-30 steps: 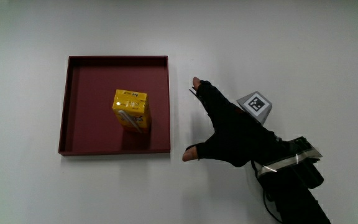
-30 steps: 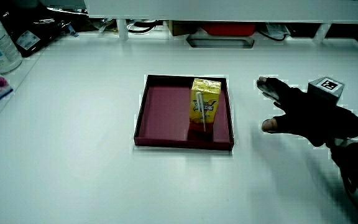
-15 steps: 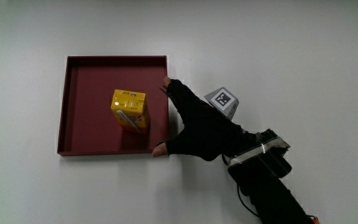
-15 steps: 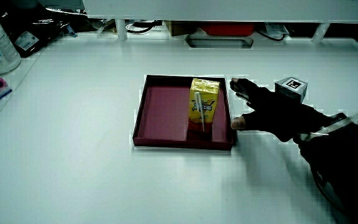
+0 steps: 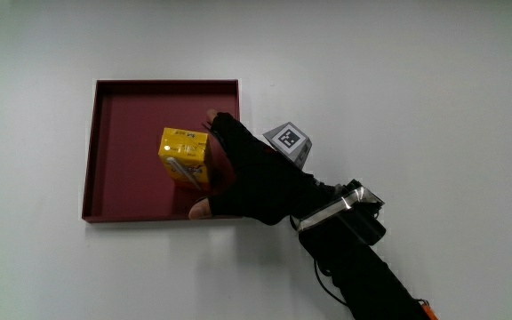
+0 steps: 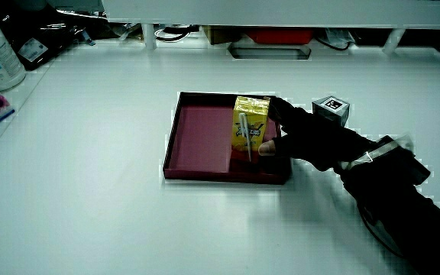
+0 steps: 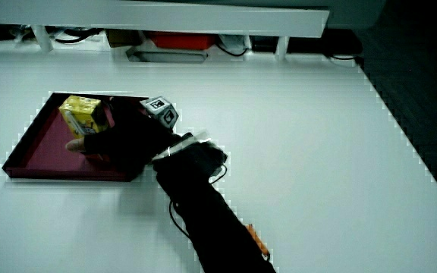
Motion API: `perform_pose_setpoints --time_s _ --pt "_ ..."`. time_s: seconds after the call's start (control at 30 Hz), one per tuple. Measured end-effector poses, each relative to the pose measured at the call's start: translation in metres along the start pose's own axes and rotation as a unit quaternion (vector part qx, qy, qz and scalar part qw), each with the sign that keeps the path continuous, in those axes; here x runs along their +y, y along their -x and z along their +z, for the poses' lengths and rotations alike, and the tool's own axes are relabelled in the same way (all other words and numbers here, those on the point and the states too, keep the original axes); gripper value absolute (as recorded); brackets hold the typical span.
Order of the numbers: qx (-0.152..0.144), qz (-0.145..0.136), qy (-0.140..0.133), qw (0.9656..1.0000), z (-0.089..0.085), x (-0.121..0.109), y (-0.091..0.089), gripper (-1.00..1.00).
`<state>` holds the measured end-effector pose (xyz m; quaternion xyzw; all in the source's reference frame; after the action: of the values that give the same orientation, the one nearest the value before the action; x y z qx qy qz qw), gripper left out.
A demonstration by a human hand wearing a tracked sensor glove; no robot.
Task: Pick ice redtea
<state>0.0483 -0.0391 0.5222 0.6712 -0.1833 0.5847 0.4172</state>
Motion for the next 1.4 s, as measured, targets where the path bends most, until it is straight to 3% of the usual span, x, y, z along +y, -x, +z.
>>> perform_pose_setpoints --time_s 0.33,0.5,0.7,0.93,1.07,1.37,1.4 --pt "0.017 0.018 -0.011 0.9996 0.000 0.003 -0.005 0.00" --pt "0.029 0.028 -0.023 0.9989 0.000 0.004 -0.009 0.16" --pt "0.042 0.051 -0.069 0.9954 0.000 0.002 -0.013 0.35" --pt "0.060 0.073 -0.117 0.9887 0.002 -0.004 -0.017 0.58" --pt "0.076 0.079 -0.117 0.9871 0.001 -0.004 -0.019 0.71" --pt "0.050 0.096 -0.139 0.9843 -0.003 -0.007 -0.016 1.00" --pt "0.057 0.105 -0.137 0.9833 -0.003 -0.007 -0.016 1.00"
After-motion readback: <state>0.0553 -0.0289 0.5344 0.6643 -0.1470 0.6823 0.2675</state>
